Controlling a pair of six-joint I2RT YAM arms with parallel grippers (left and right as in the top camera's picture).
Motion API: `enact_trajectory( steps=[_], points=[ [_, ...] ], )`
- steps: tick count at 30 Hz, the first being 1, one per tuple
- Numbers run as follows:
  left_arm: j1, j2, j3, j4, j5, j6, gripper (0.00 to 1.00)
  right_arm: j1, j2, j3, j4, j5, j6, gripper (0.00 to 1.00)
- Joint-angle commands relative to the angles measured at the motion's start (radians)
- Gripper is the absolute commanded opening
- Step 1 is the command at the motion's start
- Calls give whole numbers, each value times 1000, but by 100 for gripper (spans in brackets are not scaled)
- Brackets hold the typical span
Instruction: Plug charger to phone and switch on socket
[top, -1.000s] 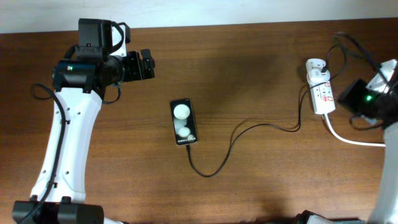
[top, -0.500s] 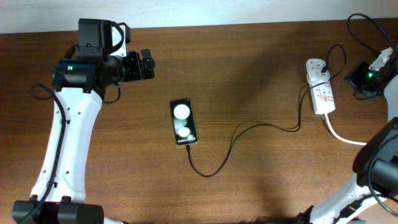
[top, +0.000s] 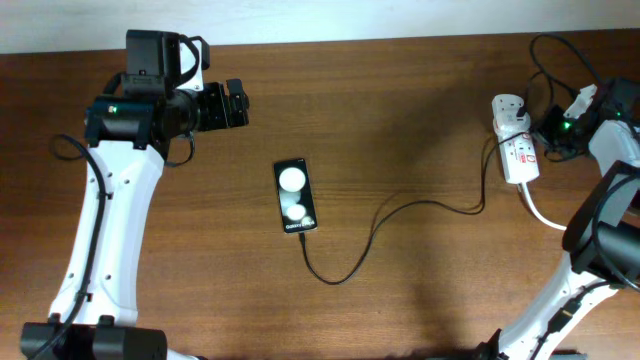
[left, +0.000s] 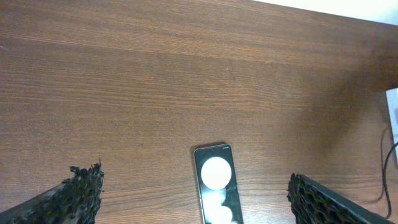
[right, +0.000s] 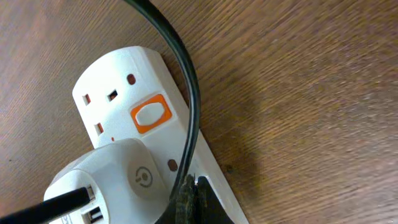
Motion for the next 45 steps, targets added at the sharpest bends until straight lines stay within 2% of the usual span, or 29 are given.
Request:
enact_trajectory(
  steps=[1, 20, 24, 29, 31, 33, 35, 38, 41, 43, 45],
  points=[
    [1, 5, -6, 1, -7, 9, 99, 11, 22, 13, 8, -20, 4, 4],
    [1, 5, -6, 1, -7, 9, 99, 74, 22, 2, -101, 2, 49, 4],
    [0, 5, -6, 1, -7, 9, 99, 105, 27, -47, -92, 3, 75, 4],
    [0, 5, -6, 1, -7, 9, 99, 103, 48, -49, -103, 6, 83, 4],
    [1, 5, -6, 1, -7, 9, 99, 59, 34, -32, -117, 6, 92, 4],
    [1, 5, -6, 1, -7, 9, 99, 4, -24, 0, -160, 6, 90, 4],
    [0, 5, -6, 1, -7, 9, 99, -56, -163, 6, -175, 6, 86, 4],
    [0, 5, -6, 1, -7, 9, 99, -69, -388, 6, -224, -5, 48, 4],
    [1, 5, -6, 1, -7, 9, 99, 3, -638, 6, -329, -20, -59, 5],
    [1, 5, -6, 1, -7, 9, 99, 69, -747, 6, -389, -20, -142, 6],
    [0, 5, -6, 1, -7, 9, 99, 162, -845, 6, -483, -13, -272, 12]
  ],
)
